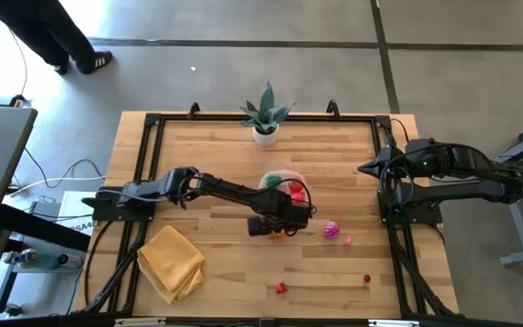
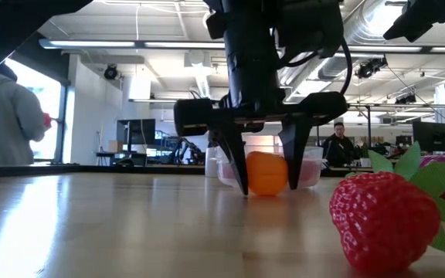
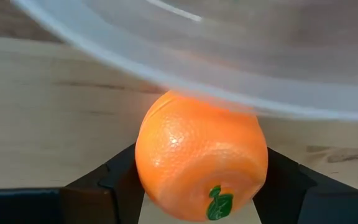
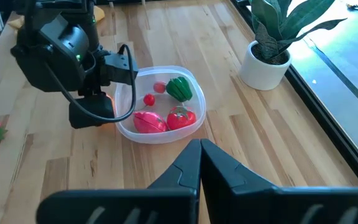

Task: Pick and placing Produce into tupperware
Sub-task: Put the orange into the transparent bin

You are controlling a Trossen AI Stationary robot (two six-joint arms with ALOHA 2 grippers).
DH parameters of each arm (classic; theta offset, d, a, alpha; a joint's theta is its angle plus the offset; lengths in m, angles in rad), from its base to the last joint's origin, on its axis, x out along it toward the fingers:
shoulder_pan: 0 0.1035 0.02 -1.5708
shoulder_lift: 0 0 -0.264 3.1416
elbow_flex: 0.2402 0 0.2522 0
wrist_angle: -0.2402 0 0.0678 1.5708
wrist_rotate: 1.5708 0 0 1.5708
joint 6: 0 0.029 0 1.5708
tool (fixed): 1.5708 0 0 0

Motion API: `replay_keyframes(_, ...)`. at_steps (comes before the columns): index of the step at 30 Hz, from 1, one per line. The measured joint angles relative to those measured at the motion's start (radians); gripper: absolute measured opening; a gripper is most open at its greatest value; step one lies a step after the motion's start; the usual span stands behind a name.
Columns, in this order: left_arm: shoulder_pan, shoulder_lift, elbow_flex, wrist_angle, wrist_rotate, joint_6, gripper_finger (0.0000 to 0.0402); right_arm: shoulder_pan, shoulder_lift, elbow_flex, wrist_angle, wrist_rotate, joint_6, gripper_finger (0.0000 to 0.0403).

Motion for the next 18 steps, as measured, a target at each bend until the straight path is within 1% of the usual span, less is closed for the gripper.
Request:
replay_keyframes(2, -0.004, 0.0, 0.0, 0.001, 0.0, -0.001, 0.022, 0.0, 0.0, 0.0, 0.0, 0.0, 0.0, 0.0)
replay_keyframes(6, -0.005, 0.004, 0.024, -0.034, 0.006, -0.002, 0.0236, 0.0, 0.0, 0.0, 0.0, 0.0, 0.0, 0.0)
replay_keyframes(9, -0.016, 0.004, 0.05, -0.052, -0.002, -0.014, 0.0235, 0.0, 0.0, 0.0, 0.0, 0.0, 0.0, 0.0)
replay_keyframes(13, -0.041, 0.004, 0.114, -0.133, -0.072, -0.049, 0.0218, 0.0, 0.0, 0.0, 0.0, 0.0, 0.0, 0.0)
replay_keyframes(16, -0.053, 0.004, 0.184, -0.213, -0.146, -0.048, 0.0217, 0.0, 0.0, 0.0, 0.0, 0.0, 0.0, 0.0)
replay_keyframes(18, -0.051, 0.004, 0.241, -0.272, -0.176, -0.042, 0.0222, 0.0, 0.0, 0.0, 0.0, 0.0, 0.0, 0.0)
